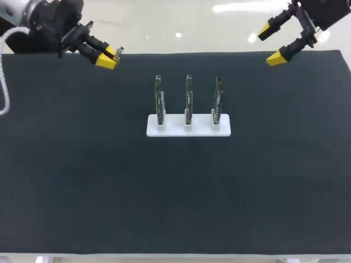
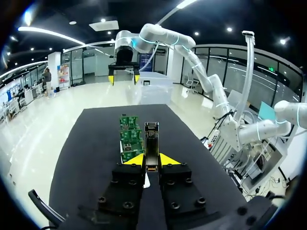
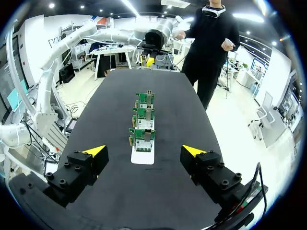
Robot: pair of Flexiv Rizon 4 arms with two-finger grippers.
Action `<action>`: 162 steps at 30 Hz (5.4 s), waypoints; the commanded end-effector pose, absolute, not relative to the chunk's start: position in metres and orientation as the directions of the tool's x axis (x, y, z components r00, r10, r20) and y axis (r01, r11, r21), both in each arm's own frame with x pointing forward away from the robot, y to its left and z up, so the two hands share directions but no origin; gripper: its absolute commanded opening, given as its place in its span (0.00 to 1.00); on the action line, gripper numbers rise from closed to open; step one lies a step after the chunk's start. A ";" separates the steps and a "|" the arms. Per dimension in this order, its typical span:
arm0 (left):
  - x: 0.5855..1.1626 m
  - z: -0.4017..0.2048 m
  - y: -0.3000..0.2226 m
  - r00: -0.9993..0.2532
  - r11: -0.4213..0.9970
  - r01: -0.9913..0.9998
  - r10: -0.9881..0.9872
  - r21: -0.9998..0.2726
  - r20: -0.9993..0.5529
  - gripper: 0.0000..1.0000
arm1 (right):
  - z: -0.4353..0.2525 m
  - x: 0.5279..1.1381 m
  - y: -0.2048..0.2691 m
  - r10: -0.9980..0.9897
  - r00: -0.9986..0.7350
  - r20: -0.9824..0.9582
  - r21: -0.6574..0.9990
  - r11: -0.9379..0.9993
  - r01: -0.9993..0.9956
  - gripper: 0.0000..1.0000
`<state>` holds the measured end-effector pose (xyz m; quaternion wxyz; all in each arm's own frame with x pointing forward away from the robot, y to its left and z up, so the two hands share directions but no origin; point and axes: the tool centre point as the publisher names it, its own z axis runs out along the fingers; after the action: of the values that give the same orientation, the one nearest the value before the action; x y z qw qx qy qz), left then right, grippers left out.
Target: Pick up the optical module with the left hand, and insert it into the network port with the right hand.
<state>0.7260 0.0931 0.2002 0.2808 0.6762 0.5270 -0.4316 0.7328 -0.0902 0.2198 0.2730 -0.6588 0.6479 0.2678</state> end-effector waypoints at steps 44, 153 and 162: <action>0.704 0.215 -0.031 0.033 0.372 0.925 0.124 0.077 -0.992 0.00 | 0.220 0.732 -0.090 -0.707 0.018 -0.707 -0.014 -0.011 -1.000 1.00; 0.714 0.212 -0.037 0.030 0.001 1.000 0.137 0.031 -0.990 0.00 | 0.274 0.719 0.090 -0.726 -0.125 -0.676 0.041 0.132 -0.990 0.93; 0.714 0.212 -0.037 0.030 0.001 1.000 0.137 0.031 -0.990 0.00 | 0.267 0.717 0.101 -0.717 -0.120 -0.687 0.030 0.138 -0.990 0.77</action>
<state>0.7128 -0.0367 0.2125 0.4737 0.5391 0.5262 -0.4562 0.7190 0.0994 0.2695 0.2668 -0.6070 0.7037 0.2553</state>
